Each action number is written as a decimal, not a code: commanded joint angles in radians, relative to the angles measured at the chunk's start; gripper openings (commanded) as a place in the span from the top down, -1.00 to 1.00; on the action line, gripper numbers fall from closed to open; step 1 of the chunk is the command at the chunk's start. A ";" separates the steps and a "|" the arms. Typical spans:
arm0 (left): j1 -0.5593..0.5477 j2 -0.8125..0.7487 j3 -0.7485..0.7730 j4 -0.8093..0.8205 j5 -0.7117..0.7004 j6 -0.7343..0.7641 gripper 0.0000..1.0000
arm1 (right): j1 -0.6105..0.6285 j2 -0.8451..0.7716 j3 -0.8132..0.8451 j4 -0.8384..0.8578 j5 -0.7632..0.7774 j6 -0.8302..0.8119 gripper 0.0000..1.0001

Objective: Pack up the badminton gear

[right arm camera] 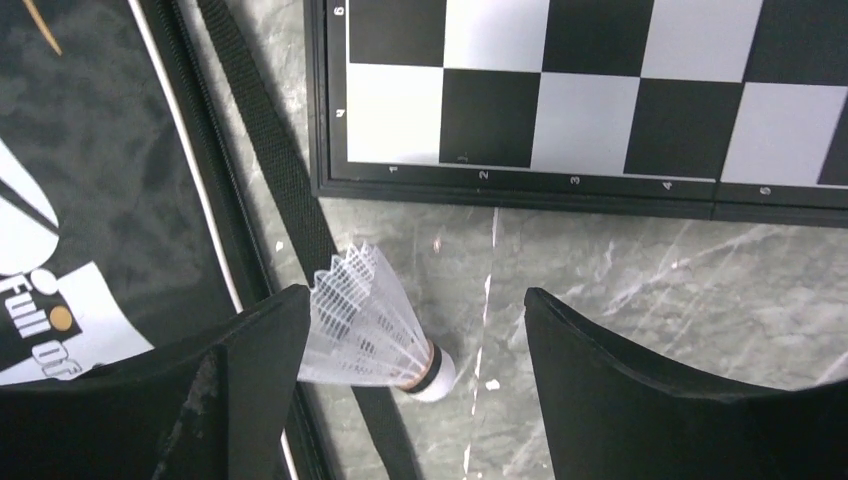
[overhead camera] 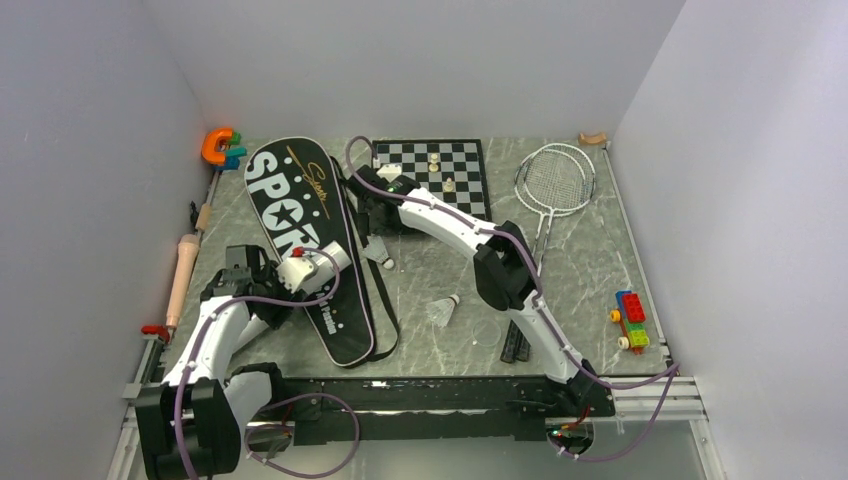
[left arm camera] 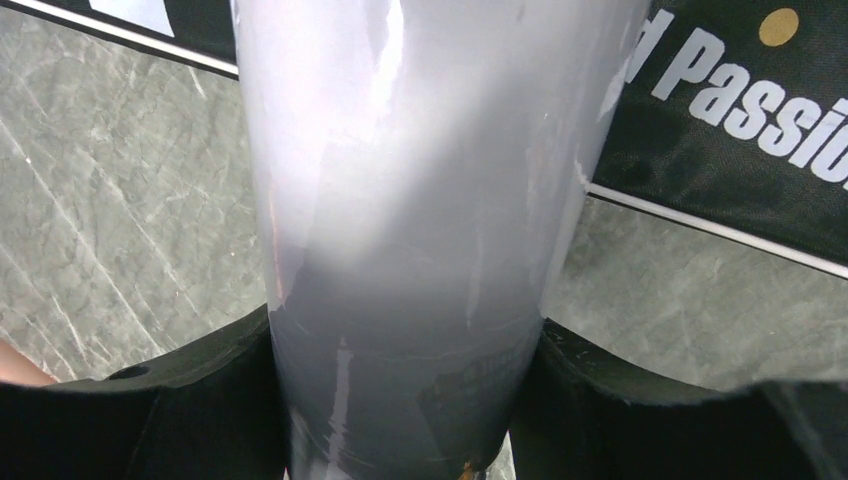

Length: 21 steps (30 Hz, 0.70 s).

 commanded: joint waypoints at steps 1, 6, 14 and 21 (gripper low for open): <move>-0.002 -0.036 0.007 -0.033 -0.009 0.040 -0.11 | -0.022 0.034 0.056 0.033 -0.049 0.027 -0.61; -0.001 -0.057 0.003 -0.041 -0.015 0.043 -0.12 | -0.024 0.029 0.013 0.076 -0.056 0.032 -0.56; -0.002 -0.073 0.026 -0.057 -0.006 0.034 -0.11 | -0.025 -0.011 -0.068 0.100 -0.076 0.024 0.03; -0.003 -0.080 0.081 -0.083 0.015 0.036 -0.11 | -0.026 -0.096 -0.208 0.125 -0.081 0.019 0.50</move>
